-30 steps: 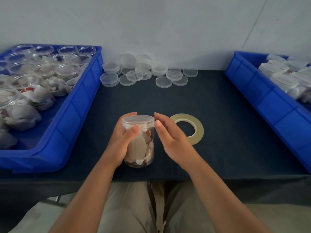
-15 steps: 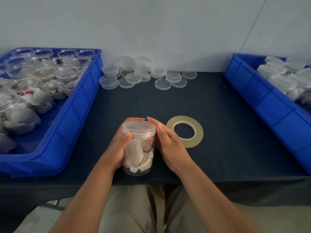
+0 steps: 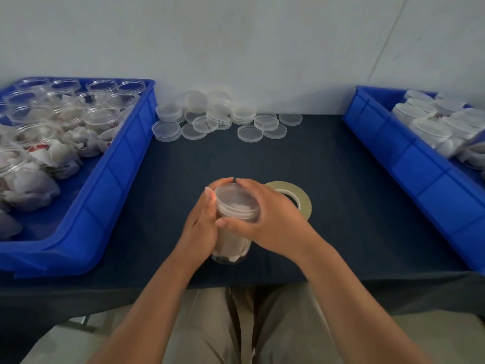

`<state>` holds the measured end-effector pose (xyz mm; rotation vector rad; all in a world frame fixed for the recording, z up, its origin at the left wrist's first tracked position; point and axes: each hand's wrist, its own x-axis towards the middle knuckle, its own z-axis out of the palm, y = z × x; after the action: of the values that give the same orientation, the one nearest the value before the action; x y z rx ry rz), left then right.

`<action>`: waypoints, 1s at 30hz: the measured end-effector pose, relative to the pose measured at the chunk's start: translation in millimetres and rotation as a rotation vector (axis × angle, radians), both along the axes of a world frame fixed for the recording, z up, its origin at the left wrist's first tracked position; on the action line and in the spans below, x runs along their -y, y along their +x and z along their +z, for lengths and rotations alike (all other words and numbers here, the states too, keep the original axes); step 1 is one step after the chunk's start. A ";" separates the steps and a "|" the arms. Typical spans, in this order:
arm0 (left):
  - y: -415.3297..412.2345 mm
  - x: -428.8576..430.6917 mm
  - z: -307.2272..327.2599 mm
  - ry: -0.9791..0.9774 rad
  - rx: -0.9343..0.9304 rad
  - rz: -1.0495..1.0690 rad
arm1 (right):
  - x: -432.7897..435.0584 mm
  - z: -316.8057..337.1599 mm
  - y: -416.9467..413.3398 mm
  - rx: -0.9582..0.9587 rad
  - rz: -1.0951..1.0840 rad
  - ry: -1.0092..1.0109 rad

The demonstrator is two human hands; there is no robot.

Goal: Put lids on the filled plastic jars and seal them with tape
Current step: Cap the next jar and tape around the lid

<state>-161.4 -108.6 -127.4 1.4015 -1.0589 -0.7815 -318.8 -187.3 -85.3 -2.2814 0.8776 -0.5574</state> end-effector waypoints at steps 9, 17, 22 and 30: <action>9.2 5.5 -31.2 0.111 0.116 0.181 | 27.3 60.9 -58.6 -0.011 -0.245 -0.075; 9.0 6.9 -25.7 0.105 0.085 0.164 | 123.0 136.5 -191.5 0.078 -0.869 -0.318; 11.6 8.5 -34.5 0.112 0.146 0.153 | 183.8 134.8 -257.6 -0.159 -1.056 -0.297; 12.0 9.4 -39.0 0.056 0.138 0.182 | 236.2 70.6 -281.0 -0.301 -1.024 0.168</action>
<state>-149.4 -118.1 -166.4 1.5936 -1.0037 -0.5926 -599.8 -423.5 -14.7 -1.6463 2.1636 -0.5145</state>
